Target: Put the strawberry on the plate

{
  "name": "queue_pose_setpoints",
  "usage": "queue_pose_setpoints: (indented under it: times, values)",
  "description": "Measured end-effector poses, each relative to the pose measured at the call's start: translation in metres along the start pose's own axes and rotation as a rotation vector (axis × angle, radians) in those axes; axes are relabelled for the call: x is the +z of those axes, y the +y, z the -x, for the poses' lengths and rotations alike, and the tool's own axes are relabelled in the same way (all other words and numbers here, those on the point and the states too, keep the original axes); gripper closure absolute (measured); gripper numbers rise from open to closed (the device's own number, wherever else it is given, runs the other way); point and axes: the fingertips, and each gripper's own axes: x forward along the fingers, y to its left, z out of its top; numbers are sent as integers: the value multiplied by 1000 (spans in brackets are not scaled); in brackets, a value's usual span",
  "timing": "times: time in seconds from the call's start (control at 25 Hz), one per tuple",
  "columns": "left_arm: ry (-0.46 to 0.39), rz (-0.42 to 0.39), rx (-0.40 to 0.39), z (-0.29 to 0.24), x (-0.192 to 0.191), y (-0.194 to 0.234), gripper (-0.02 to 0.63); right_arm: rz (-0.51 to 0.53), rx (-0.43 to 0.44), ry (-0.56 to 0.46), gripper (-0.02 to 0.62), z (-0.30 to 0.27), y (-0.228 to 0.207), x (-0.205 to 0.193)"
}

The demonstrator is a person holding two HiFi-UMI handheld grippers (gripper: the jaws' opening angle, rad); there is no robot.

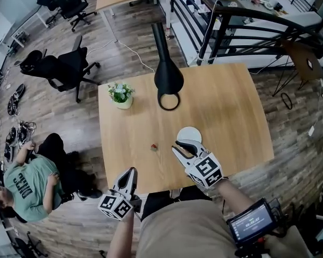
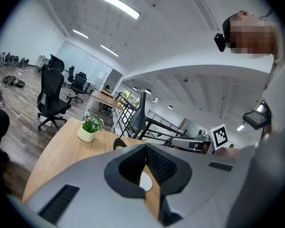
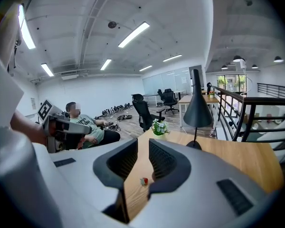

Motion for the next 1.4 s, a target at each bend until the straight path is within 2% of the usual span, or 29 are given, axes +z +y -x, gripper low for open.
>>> queue_pose_setpoints:
  times: [0.16, 0.32, 0.44, 0.92, 1.2, 1.4]
  values:
    - [20, -4, -5, -5, 5, 18, 603, -8, -4, 43, 537, -22, 3, -9]
    - [27, 11, 3, -3, 4, 38, 603, -11, 15, 117, 537, -54, 10, -36]
    - [27, 33, 17, 3, 2, 55, 603, -20, 40, 188, 476, -85, 17, -63]
    - [65, 46, 55, 16, 0, 87, 603, 67, 68, 403, 476, -175, 25, -164]
    - [84, 30, 42, 18, 3, 99, 603, 117, 65, 542, 476, -208, 23, -219]
    - [116, 27, 24, 23, -3, 108, 603, 125, 38, 604, 474, -223, 20, -250]
